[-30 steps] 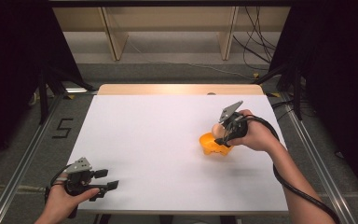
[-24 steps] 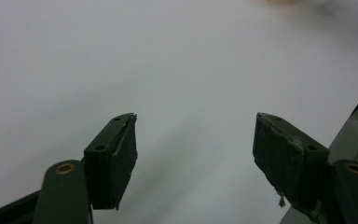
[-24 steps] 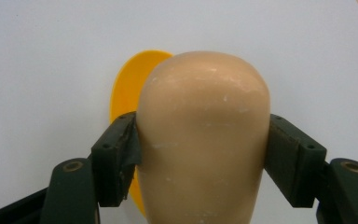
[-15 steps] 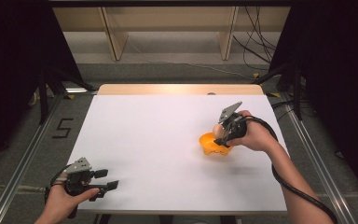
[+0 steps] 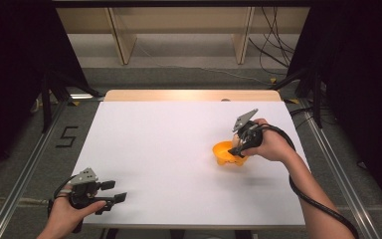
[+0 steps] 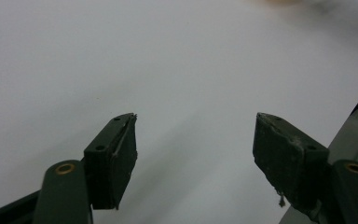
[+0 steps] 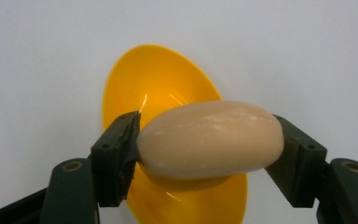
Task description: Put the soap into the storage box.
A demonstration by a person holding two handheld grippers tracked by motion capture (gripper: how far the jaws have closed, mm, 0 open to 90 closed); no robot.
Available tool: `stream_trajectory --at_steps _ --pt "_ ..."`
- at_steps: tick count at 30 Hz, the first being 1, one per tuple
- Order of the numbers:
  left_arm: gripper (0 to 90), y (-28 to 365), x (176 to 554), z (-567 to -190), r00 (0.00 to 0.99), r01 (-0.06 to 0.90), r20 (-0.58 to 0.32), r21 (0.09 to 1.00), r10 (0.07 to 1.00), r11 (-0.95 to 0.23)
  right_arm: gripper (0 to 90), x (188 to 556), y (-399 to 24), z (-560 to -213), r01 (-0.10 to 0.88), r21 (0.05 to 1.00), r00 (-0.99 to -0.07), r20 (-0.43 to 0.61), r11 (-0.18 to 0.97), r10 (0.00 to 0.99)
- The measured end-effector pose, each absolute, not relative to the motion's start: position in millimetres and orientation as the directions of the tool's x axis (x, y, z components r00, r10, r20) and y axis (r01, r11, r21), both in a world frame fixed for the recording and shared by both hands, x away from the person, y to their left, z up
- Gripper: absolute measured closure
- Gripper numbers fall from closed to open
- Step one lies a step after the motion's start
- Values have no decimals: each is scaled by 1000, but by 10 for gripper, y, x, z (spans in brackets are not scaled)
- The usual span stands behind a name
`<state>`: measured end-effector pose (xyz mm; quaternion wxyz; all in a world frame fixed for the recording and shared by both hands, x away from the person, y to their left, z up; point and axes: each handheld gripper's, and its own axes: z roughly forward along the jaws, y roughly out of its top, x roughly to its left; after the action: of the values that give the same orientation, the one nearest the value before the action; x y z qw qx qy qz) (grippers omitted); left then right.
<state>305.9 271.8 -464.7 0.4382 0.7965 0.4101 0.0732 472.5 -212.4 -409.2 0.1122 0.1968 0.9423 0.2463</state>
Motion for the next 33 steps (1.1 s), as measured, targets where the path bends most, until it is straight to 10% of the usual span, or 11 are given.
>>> stream_trajectory --at_steps 24,33 --pt "301 2708 3053 -4650 651 588 -254 764 715 -264 325 4687 -2129 -4079 383 572 -872 -36 726 488" --pt "301 2705 3052 -4653 648 585 -254 769 718 -256 501 4583 -2173 -4026 463 621 -810 7 632 586"
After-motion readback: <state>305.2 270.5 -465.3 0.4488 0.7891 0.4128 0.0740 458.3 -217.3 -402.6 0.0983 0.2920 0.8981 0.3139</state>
